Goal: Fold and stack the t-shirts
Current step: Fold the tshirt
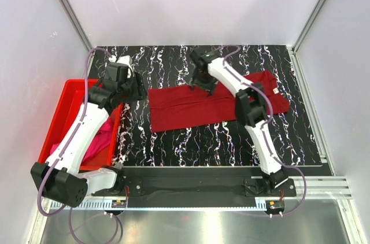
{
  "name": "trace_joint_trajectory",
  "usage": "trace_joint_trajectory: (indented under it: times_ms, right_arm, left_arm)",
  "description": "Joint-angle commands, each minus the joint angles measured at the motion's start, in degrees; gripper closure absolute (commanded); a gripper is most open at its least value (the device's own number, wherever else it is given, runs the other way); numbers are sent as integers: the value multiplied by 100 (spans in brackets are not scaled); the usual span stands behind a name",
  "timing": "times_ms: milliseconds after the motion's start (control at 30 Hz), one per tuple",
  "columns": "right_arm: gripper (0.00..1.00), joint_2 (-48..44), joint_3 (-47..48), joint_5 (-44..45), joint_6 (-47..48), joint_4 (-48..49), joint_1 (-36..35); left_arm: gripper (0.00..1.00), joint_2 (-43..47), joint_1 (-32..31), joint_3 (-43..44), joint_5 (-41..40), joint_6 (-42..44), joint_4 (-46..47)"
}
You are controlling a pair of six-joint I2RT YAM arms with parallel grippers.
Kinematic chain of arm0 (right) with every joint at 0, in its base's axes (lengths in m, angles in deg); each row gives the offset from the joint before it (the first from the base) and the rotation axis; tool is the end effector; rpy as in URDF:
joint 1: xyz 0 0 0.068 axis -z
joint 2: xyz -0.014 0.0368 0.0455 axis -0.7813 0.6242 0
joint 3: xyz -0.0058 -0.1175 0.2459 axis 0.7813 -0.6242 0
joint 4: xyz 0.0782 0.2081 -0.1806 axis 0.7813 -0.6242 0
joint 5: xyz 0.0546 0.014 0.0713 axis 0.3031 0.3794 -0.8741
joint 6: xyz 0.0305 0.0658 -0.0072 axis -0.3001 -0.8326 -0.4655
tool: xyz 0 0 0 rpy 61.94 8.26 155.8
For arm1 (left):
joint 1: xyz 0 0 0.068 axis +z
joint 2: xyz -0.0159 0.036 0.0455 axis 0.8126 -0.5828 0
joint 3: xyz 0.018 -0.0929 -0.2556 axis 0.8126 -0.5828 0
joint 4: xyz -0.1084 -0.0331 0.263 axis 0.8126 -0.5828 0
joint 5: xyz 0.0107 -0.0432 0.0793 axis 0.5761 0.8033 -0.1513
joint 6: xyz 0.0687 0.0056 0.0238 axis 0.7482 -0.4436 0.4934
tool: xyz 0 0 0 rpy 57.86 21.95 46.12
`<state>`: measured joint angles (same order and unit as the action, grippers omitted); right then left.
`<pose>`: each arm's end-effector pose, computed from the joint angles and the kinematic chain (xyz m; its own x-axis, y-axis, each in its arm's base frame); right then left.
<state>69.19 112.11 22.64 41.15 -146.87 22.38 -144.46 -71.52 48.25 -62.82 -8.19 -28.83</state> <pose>0.4656 0.2506 0.1722 -0.9025 0.3515 -0.2491 0.3292 0.9356 0.1276 0.2806 -0.0836 0.3273 -0.7101 -0.1995 -0.6753 -0.0251 0.9656 -0.2589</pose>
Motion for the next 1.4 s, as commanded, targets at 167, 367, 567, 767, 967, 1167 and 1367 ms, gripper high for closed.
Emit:
trace_joint_trajectory:
  times_ms: [167,367,567,767,967,1167,1367]
  right_arm:
    - [19,670,436,404,-458,-591,-475]
    - [18,573,-249,369,-72,-486,-695]
    - [18,-576,-2637,27,447,391,-959]
    - [16,-2579,-5423,-36,983,1324,-950]
    - [0,-4216,-5858,843,1055,1044,-584]
    - [0,-4218,-5401,318,1247,1315,1218]
    - [0,-3111,-4549,544,1555,1518,2468]
  left_arm:
    - [37,404,3,-92,232,235,107]
    - [37,343,3,-92,400,191,213]
    - [37,255,3,-57,478,77,301]
    - [37,185,3,-57,628,15,327]
    - [37,123,3,-110,716,-11,309]
    - [37,-88,-6,13,865,-11,292]
    - [38,-114,-6,75,883,129,239]
